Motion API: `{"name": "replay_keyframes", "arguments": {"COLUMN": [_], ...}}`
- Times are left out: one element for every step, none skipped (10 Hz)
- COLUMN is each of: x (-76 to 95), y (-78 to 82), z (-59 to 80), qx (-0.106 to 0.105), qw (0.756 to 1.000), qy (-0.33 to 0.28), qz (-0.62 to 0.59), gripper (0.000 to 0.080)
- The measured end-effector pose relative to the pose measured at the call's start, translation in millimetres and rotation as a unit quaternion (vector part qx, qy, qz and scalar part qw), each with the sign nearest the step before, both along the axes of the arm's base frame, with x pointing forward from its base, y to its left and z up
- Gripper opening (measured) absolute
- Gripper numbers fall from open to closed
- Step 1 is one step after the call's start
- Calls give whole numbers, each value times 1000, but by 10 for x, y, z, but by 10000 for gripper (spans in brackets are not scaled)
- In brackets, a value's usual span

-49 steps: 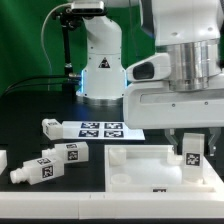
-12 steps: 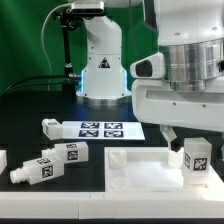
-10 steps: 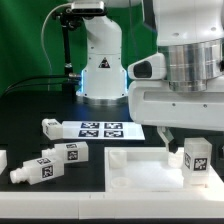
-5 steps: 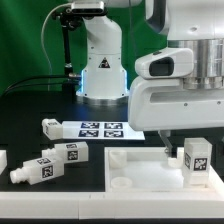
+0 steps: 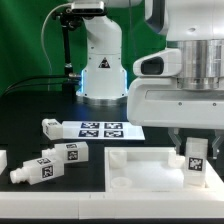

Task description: Assemble one leg

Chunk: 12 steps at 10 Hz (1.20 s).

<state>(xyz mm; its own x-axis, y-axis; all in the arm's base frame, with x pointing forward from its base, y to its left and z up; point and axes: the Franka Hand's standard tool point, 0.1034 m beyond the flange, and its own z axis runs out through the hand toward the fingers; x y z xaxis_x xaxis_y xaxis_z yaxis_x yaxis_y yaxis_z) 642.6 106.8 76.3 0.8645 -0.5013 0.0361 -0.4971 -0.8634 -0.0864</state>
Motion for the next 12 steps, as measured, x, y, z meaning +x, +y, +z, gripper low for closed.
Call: {"name": "replay_keyframes", "arguments": {"x": [-10,-19,-17,-19,-23,-21,-16,-6,-24,-60,-44,-47], "y": [-11,-17,-19,-32,-26,-28,-22,3,27,73,67,58], "z": [-5,-8,-9,-16,-17,-17,-15,-18,-37,-72,-71,-76], "qx": [12,28,47,57,57,56,53,41,34,27,25,23], "qw": [994,971,946,932,928,932,945,978,994,999,999,998], "qy": [7,18,31,37,38,37,31,13,11,24,20,17], "qz": [-111,-236,-318,-355,-367,-356,-320,-206,-102,-17,20,59], "gripper": [284,284,284,285,285,285,381,381,562,631,644,644]}}
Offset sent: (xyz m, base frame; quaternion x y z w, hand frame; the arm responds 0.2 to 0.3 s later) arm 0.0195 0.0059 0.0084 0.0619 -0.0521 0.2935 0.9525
